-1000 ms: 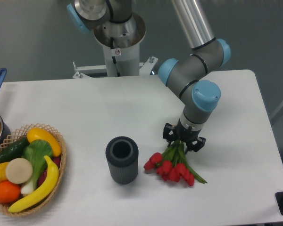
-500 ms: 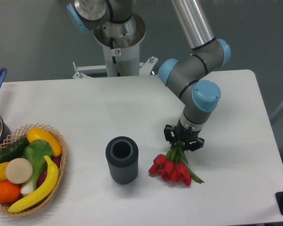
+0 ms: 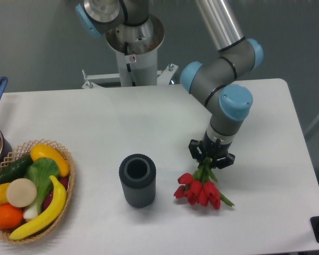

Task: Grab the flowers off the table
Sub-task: 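Lift the gripped tulip bundle up off the table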

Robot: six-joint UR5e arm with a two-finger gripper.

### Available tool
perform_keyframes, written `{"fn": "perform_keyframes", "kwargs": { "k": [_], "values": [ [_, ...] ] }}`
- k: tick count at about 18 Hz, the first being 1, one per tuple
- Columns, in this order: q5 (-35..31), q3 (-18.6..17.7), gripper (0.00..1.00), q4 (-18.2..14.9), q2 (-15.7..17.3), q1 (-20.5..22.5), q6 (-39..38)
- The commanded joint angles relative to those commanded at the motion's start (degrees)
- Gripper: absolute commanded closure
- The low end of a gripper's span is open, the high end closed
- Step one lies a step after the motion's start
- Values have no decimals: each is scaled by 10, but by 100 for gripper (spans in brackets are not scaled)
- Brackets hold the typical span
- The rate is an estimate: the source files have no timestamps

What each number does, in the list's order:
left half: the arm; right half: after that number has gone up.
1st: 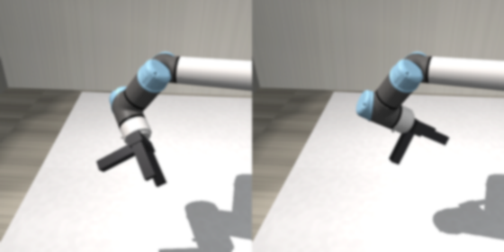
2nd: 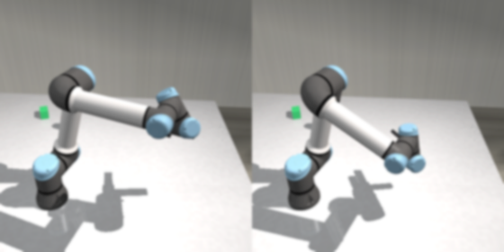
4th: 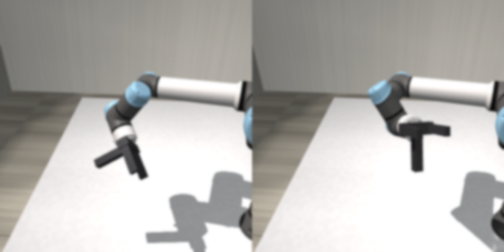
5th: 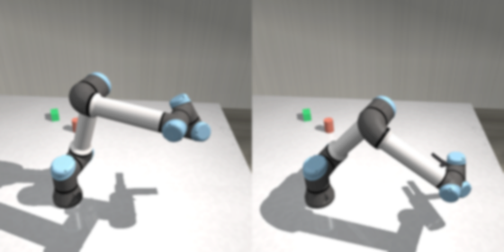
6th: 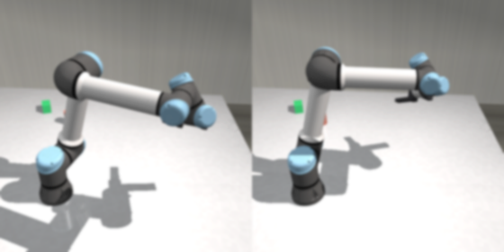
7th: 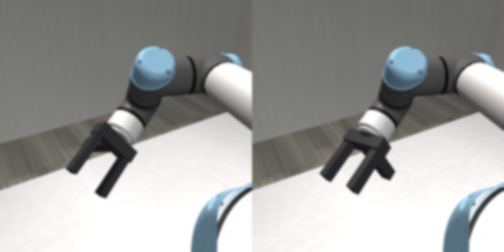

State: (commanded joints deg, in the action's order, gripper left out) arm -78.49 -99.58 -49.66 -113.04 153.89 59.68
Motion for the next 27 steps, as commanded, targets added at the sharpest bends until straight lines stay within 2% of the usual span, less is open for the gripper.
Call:
{"fn": "perform_keyframes", "kwargs": {
  "k": [4,9,14,20,27],
  "values": [
    [26,16,64,1,29,18,1],
    [149,43,64,3,62,67,4],
    [235,57,64,8,69,90,21],
    [287,56,64,8,84,117,18],
    [301,49,64,8,95,132,18]
  ]
}}
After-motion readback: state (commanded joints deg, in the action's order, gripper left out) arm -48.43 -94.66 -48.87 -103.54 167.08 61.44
